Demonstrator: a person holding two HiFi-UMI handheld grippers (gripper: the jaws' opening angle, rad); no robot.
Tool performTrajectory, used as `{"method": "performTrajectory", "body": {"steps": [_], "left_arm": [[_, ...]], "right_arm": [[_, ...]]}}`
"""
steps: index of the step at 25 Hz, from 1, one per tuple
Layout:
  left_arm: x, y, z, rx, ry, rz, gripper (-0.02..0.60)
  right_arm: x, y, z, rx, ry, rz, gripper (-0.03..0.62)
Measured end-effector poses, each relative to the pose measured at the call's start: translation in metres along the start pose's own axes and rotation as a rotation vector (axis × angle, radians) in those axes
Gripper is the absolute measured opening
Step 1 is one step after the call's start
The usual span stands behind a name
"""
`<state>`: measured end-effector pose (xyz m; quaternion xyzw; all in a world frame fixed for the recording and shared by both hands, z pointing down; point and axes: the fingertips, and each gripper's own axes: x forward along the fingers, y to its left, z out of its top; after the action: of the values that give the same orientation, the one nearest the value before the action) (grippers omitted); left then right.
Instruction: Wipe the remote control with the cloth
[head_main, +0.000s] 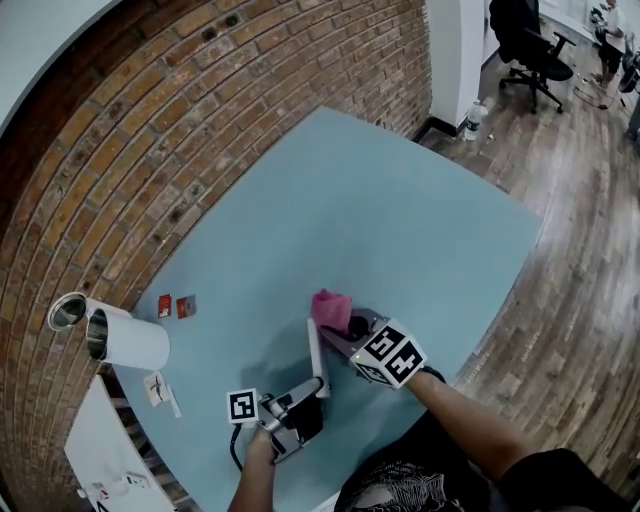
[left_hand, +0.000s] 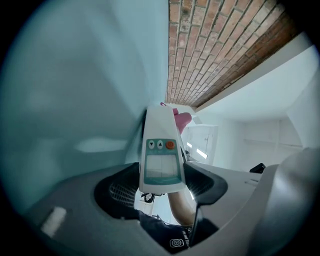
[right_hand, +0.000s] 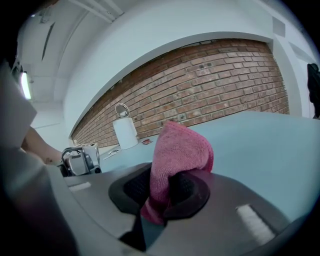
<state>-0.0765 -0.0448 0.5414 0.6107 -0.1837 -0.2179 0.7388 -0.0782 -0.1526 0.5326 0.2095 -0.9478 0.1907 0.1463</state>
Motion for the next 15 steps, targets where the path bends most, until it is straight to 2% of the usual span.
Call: {"method": "performTrajectory", "body": {"steps": [15], "left_arm": [[0.015,-0.007,0.021,-0.012,-0.102,-0.068,0.284]], "right_arm": [[-0.018,0.03,-0.003,-0.026,-0.001,0.048,0.066]]}}
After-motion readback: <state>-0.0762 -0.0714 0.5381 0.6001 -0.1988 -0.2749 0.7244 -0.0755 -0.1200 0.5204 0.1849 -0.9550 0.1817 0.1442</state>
